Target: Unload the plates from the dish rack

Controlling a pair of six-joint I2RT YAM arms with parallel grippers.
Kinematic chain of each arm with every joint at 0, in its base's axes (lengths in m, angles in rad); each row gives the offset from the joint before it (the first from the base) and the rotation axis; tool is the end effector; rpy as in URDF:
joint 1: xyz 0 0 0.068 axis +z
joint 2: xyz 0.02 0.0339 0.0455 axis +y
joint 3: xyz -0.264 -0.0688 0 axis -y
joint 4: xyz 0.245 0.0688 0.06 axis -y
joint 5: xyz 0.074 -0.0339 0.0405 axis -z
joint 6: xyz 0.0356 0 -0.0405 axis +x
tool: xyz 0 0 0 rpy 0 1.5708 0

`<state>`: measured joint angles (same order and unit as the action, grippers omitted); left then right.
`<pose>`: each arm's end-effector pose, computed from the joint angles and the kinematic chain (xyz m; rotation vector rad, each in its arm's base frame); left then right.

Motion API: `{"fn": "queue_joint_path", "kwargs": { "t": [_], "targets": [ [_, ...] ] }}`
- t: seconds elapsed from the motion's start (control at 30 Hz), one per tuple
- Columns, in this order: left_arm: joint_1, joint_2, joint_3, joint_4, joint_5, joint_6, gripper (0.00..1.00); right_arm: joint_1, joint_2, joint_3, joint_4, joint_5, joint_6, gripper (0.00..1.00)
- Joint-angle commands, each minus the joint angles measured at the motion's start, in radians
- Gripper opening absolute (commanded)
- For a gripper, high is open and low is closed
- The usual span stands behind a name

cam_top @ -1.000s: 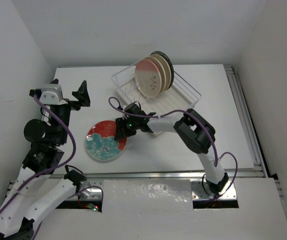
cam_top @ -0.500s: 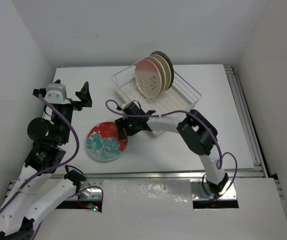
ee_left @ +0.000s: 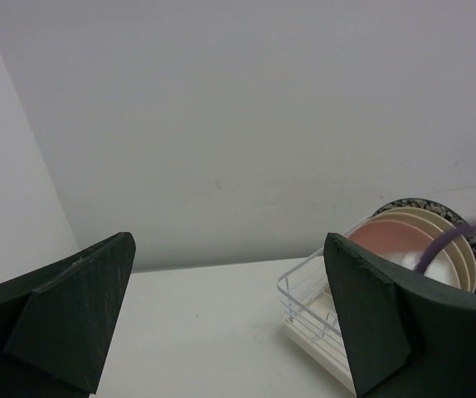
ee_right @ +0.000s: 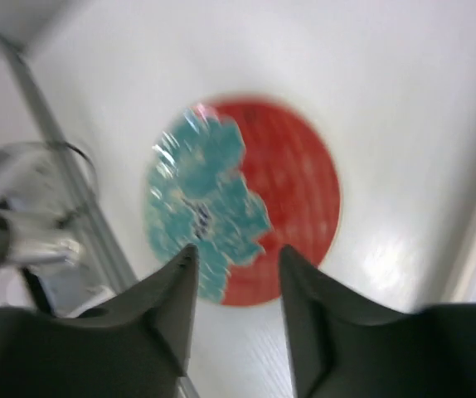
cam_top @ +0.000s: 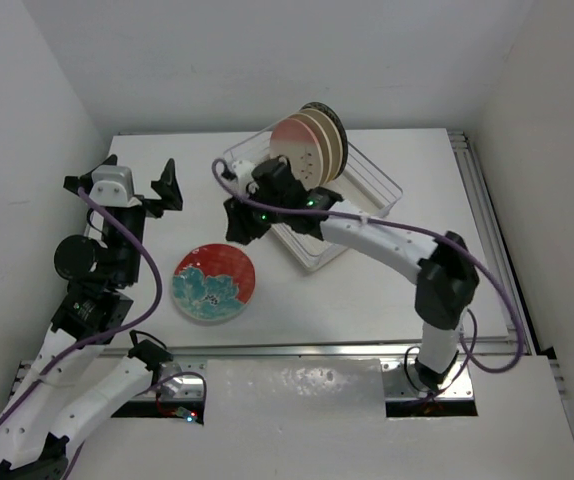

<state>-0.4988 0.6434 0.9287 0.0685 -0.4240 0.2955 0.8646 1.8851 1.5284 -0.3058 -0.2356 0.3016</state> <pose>0.1184 -0.0478 0.4353 0.1217 1.2440 0.0818 0.2778 0.3385 0.2684 -0.7874 2.2315 0.8684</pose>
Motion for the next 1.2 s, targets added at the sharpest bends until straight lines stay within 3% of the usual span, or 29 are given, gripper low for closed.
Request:
{"fn": "queue_joint_path", "kwargs": {
  "t": [0.0,0.03,0.07,0.23,0.33,0.5,0.73,1.17],
  "targets": [
    [-0.012,0.005,-0.005,0.08,-0.012,0.043,0.95,-0.05,-0.136,0.13,-0.024,-0.016,-0.036,0.4],
    [-0.012,0.006,-0.008,0.083,-0.01,0.057,0.95,-0.111,-0.135,0.159,-0.045,-0.018,0.011,0.31],
    [-0.011,0.007,-0.01,0.083,-0.01,0.063,0.95,-0.149,-0.13,0.188,-0.064,-0.016,0.036,0.29],
    [-0.012,-0.005,-0.103,0.063,-0.019,0.108,0.95,-0.308,-0.069,0.291,-0.136,0.238,0.033,0.39],
    [-0.011,-0.022,-0.159,0.028,-0.062,0.097,0.96,-0.314,-0.037,0.306,-0.083,0.361,-0.051,0.39],
    [-0.012,-0.031,-0.202,-0.016,-0.087,0.07,0.96,-0.328,0.049,0.361,-0.036,0.432,-0.122,0.36],
    [-0.012,-0.027,-0.194,-0.024,-0.085,0.057,0.97,-0.342,0.212,0.513,-0.096,0.518,-0.185,0.33],
    [-0.012,0.009,-0.194,0.001,-0.072,0.067,0.98,-0.342,0.003,0.395,-0.024,0.473,-0.2,0.36]
  ]
}}
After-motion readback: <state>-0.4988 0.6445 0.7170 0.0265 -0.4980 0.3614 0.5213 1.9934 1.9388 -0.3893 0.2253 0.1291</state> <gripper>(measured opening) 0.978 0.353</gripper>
